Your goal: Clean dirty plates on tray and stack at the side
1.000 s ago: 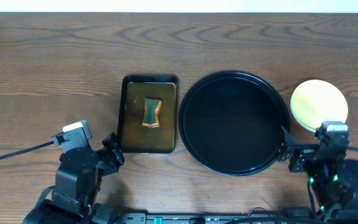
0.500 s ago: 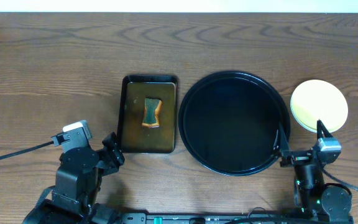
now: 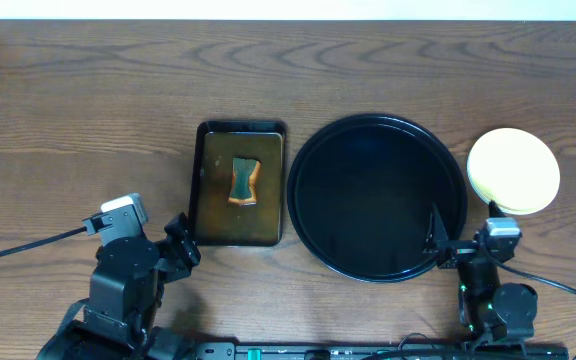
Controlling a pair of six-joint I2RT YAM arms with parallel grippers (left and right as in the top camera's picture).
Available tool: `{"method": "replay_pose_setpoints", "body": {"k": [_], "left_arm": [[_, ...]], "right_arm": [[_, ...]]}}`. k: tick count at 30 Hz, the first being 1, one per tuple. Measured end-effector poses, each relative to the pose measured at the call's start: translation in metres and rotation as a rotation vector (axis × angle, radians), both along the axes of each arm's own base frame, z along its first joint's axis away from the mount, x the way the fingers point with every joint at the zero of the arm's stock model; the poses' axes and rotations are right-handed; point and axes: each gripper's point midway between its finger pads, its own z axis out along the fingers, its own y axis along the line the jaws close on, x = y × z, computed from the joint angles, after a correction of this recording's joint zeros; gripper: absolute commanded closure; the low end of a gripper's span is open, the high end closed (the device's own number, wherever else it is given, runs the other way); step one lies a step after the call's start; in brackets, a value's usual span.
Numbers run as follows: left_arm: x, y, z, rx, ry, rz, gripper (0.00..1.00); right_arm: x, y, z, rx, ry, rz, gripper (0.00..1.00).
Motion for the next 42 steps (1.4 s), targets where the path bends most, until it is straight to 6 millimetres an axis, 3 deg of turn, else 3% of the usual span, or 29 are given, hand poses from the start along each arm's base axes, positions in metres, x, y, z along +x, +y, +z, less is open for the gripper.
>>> {"method": "replay_pose_setpoints", "body": {"k": [36,42], "left_arm": [[0.000,0.000,0.000,0.001,0.001,0.000,0.24],[-0.005,0.010,-0.007,0.037,0.035,0.023,0.23]], "right_arm": [[0.000,0.001,0.000,-0.002,-0.001,0.004,0.01],[0.000,0.001,0.000,-0.002,-0.002,0.004,0.01]]}}
